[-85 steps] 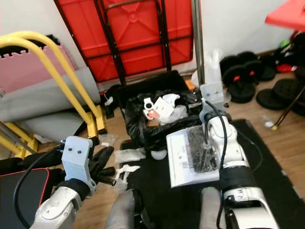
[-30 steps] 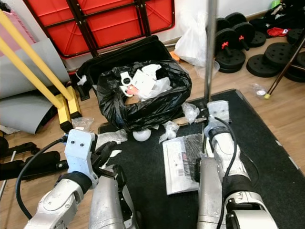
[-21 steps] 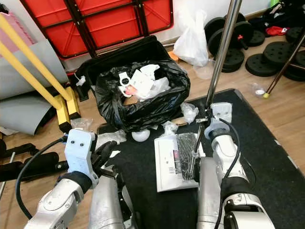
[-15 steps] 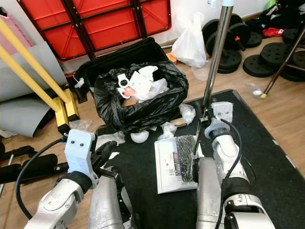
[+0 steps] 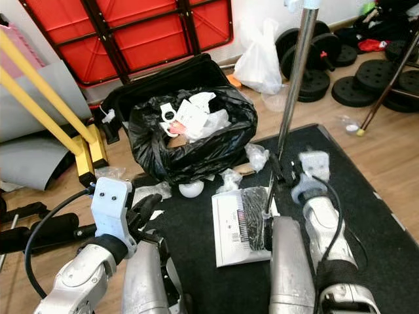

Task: Sweep floor

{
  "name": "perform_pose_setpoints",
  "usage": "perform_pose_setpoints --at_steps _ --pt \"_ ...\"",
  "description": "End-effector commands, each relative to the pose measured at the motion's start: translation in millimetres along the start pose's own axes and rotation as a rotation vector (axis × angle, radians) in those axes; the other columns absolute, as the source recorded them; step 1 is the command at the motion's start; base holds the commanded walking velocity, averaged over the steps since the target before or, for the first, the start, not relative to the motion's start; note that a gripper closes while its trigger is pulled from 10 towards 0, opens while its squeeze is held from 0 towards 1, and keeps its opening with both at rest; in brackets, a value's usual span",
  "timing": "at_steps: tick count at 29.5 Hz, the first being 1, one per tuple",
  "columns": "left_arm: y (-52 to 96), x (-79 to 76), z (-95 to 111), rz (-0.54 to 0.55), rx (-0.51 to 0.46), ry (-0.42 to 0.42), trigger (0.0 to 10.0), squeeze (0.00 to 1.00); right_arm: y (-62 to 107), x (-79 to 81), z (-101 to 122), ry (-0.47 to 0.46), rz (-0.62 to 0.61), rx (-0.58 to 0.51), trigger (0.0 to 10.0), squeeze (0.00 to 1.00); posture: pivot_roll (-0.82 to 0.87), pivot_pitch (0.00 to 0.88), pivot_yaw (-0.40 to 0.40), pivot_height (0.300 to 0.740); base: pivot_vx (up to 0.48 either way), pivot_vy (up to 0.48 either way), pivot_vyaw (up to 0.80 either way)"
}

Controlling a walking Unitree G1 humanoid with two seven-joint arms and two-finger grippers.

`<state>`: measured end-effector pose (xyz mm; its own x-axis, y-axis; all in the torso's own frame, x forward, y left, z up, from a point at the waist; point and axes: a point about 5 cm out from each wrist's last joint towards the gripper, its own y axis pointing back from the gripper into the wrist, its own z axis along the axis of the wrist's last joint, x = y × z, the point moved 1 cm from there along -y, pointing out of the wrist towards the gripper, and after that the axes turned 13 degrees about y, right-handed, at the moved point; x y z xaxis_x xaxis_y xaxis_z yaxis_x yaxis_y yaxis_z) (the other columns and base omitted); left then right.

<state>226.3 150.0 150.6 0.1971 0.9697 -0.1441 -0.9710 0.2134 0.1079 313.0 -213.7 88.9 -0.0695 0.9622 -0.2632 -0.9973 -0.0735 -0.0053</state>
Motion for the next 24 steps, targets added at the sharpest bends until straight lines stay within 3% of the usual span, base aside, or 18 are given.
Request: perform_pose_setpoints --at_steps 1,3,6,8,13,15,16,18,19,22,24 --pt "-0.7 1.6 -3.1 -0.002 0.008 -0.002 10.0 0.00 11.4 10.1 0.7 -0.008 0.065 0.017 10.0 0.00 -0.07 0.116 0.058 0.435 0.000 0.000 0.00" --pt "-0.7 1.6 -3.1 -0.002 0.008 -0.002 10.0 0.00 11.4 10.1 0.7 -0.008 0.065 0.017 10.0 0.00 -0.07 0.116 0.058 0.435 0.000 0.000 0.00" --pt "-3.5 5.9 -2.0 0.025 -0.012 0.021 10.0 0.00 38.8 23.0 23.8 -0.071 0.232 -0.049 10.0 0.00 -0.10 0.106 0.048 0.445 0.000 0.000 0.00" --pt "-3.5 5.9 -2.0 0.025 -0.012 0.021 10.0 0.00 38.8 23.0 23.8 -0.071 0.232 -0.049 10.0 0.00 -0.10 0.106 0.048 0.445 0.000 0.000 0.00" --pt "-5.0 10.3 -2.4 0.068 -0.032 0.045 10.0 0.00 51.9 40.3 59.6 -0.076 0.407 -0.163 10.0 0.00 -0.13 0.087 0.041 0.465 0.000 0.000 0.00" --pt "-4.7 10.2 -3.6 0.074 -0.033 0.060 10.0 0.00 52.1 47.5 67.1 -0.056 0.448 -0.194 10.0 0.00 -0.14 0.078 0.040 0.470 0.000 0.000 0.00" --pt "-2.3 4.0 -7.0 0.061 -0.031 0.117 10.0 0.00 50.0 58.8 75.0 -0.041 0.478 -0.229 10.0 0.00 -0.13 0.067 0.037 0.475 0.000 0.000 0.00" --pt "-2.3 4.0 -7.0 0.061 -0.031 0.117 10.0 0.00 50.0 58.8 75.0 -0.041 0.478 -0.229 10.0 0.00 -0.13 0.067 0.037 0.475 0.000 0.000 0.00" --pt "1.8 -7.5 -11.5 0.038 -0.031 0.183 10.0 0.00 47.2 76.0 84.4 -0.028 0.506 -0.265 10.0 0.00 -0.13 0.057 0.034 0.485 0.000 0.000 0.00" --pt "2.6 -7.8 -12.9 0.065 -0.051 0.185 10.0 0.00 44.7 87.4 83.5 0.013 0.515 -0.271 10.0 0.00 -0.12 0.041 0.017 0.495 0.000 0.000 0.00" --pt "2.9 -7.1 -13.4 0.071 -0.057 0.184 10.0 0.00 45.1 86.8 83.7 0.027 0.508 -0.255 10.0 0.00 -0.12 0.041 0.017 0.500 0.000 0.000 0.00"
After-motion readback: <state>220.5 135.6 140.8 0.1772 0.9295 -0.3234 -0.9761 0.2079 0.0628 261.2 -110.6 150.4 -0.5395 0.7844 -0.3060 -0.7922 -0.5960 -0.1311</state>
